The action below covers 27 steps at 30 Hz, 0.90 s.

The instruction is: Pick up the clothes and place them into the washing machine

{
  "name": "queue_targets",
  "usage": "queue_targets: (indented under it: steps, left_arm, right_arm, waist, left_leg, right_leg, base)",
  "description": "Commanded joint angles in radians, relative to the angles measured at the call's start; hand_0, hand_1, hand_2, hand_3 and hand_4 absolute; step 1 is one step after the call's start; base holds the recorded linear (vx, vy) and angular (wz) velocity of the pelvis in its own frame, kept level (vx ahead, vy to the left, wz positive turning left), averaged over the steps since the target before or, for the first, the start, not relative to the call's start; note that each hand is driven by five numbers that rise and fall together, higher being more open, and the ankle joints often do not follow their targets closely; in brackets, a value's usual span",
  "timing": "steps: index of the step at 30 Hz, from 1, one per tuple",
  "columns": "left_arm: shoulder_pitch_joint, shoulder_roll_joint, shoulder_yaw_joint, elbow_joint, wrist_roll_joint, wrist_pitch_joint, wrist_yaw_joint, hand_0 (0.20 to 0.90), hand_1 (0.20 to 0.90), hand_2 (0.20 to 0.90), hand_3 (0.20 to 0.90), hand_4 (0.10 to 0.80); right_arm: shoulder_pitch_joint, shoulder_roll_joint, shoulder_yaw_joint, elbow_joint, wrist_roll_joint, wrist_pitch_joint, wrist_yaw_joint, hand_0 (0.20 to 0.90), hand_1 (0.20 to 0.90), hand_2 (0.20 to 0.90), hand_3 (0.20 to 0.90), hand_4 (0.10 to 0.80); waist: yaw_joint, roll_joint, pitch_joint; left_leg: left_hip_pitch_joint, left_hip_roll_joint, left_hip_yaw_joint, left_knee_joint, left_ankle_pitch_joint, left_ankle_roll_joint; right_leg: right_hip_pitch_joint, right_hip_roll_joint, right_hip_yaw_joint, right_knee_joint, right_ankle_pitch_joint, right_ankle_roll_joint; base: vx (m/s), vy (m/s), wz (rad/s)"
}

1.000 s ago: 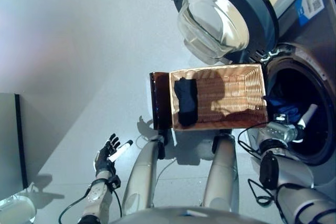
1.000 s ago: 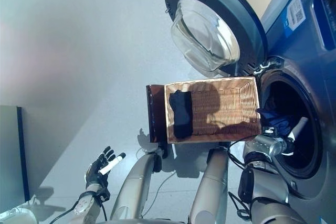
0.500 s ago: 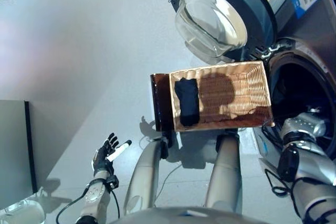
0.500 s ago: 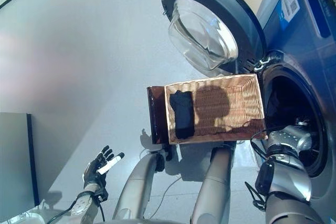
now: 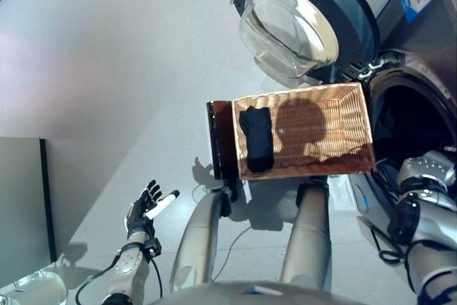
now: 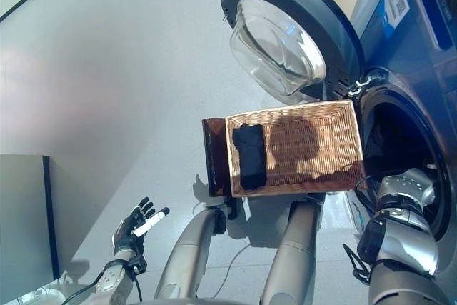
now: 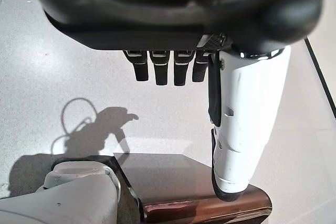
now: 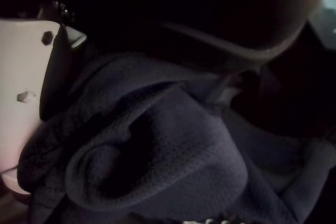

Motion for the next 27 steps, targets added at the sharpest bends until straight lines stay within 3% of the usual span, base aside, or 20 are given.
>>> queue_targets:
  steps: [1,9,17,24,27]
  left_arm:
    - [0.052,0.092,0.053,0.034,-0.001,-0.044,0.031,0.9,0.9,0.9,0.9,0.8]
    - [0.049,0.091,0.064,0.049,-0.003,-0.041,0.03,0.9,0.9,0.9,0.9,0.8]
    - [0.045,0.087,0.056,0.036,-0.012,-0.041,0.018,0.9,0.9,0.9,0.9,0.8]
    - [0.041,0.082,0.065,0.037,-0.011,-0.043,0.013,0.9,0.9,0.9,0.9,0.8]
    - [0.028,0.086,0.087,0.043,0.0,-0.043,0.019,0.9,0.9,0.9,0.9,0.8]
  right_arm:
    - [0.02,-0.139,0.04,0.02,-0.073,-0.1,0.012,0.9,0.9,0.9,0.9,0.8]
    - [0.022,-0.107,0.064,0.045,-0.091,-0.069,0.005,0.9,0.9,0.9,0.9,0.8]
    - [0.041,0.006,0.111,0.032,-0.105,-0.038,0.023,0.9,0.9,0.9,0.9,0.8]
    - [0.076,0.087,0.161,0.044,-0.156,0.011,0.036,0.9,0.9,0.9,0.9,0.8]
    - [0.114,0.116,0.208,0.079,-0.21,0.074,0.048,0.9,0.9,0.9,0.9,0.8]
  waist:
    - [-0.017,-0.02,-0.086]
    - [-0.013,-0.029,-0.085]
    - [-0.01,-0.046,-0.078]
    - [-0.006,-0.076,-0.069]
    - [-0.002,-0.104,-0.081]
  left_leg:
    - [0.004,0.033,-0.009,0.051,-0.04,-0.05]
    - [0.011,0.032,-0.007,0.05,-0.039,-0.049]
    - [0.057,0.032,-0.007,0.005,-0.023,-0.049]
    - [0.121,0.035,-0.01,-0.048,-0.005,-0.05]
    - [0.162,0.039,-0.019,-0.09,0.006,-0.057]
  right_leg:
    - [0.01,0.024,0.053,-0.068,0.175,-0.006]
    - [0.025,0.025,0.049,-0.079,0.181,-0.005]
    - [0.09,0.021,0.031,-0.143,0.21,0.006]
    - [0.179,0.017,-0.002,-0.23,0.241,0.013]
    - [0.238,0.014,-0.02,-0.285,0.256,0.019]
  base:
    - [0.0,0.0,0.0]
    - [0.0,0.0,0.0]
    - [0.001,-0.001,0.0]
    - [0.023,-0.009,-0.05]
    - [0.051,-0.04,0.03]
